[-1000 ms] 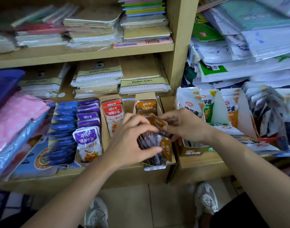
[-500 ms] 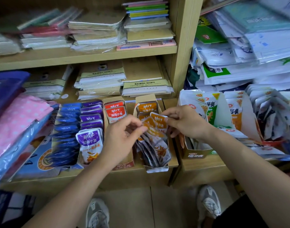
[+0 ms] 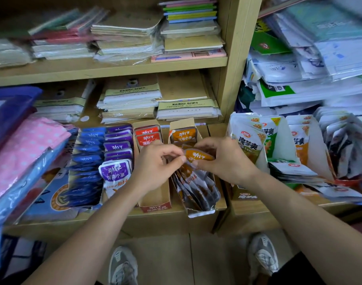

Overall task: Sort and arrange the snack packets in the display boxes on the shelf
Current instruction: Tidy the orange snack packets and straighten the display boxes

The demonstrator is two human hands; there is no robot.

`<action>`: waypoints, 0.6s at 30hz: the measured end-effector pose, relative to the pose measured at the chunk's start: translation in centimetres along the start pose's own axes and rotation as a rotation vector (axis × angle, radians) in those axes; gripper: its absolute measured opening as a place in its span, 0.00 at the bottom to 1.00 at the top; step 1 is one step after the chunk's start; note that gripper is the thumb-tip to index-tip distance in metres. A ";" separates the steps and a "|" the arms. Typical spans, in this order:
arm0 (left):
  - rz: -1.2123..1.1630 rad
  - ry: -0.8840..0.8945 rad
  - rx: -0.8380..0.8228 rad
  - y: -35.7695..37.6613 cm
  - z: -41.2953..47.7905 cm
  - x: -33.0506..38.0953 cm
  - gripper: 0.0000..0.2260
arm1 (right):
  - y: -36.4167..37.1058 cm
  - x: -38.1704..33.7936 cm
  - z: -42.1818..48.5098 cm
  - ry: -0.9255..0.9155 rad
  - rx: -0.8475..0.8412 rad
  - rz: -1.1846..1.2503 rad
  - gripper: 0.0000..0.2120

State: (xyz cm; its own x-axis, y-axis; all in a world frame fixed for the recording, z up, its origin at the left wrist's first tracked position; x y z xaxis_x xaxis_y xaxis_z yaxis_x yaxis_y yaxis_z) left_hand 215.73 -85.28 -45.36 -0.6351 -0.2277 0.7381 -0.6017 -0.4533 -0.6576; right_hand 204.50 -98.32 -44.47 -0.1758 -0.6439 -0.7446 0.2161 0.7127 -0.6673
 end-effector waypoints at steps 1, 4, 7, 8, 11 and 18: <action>-0.008 -0.011 -0.035 -0.1 0.1 0.0 0.04 | 0.0 -0.2 -0.1 -0.012 0.037 -0.010 0.11; 0.119 0.011 -0.017 -1.3 0.3 -0.1 0.09 | 0.0 0.1 -0.4 -0.006 0.045 -0.040 0.08; 0.420 0.074 -0.055 -1.3 0.6 0.8 0.10 | -0.5 0.5 -1.1 0.007 0.016 -0.029 0.06; 0.468 0.073 -0.090 -1.0 0.8 0.8 0.10 | -0.6 0.6 -1.4 0.007 0.011 -0.026 0.06; 0.514 0.008 -0.197 -0.4 1.7 0.7 0.09 | -0.8 0.9 -1.9 0.005 0.028 -0.026 0.05; 0.305 0.123 -0.126 -0.9 3.0 2.5 0.03 | -1.0 1.1 -2.5 0.022 0.050 -0.007 0.10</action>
State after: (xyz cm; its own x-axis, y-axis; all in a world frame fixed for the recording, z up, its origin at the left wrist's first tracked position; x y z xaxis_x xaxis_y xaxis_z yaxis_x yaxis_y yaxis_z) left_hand 216.20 -88.04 -42.48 -0.8438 -0.2277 0.4859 -0.4251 -0.2690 -0.8643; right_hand 201.71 -99.06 -44.72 -0.1980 -0.6421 -0.7406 0.2628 0.6931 -0.6712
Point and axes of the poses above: each hand's wrist, its own z-axis towards the middle knuckle, its own y-axis out of the palm, x = y × z, the point moved 8 cm from there along z, towards the middle knuckle, and after that the axes turned 9 degrees about -x, right-handed, at the moved point
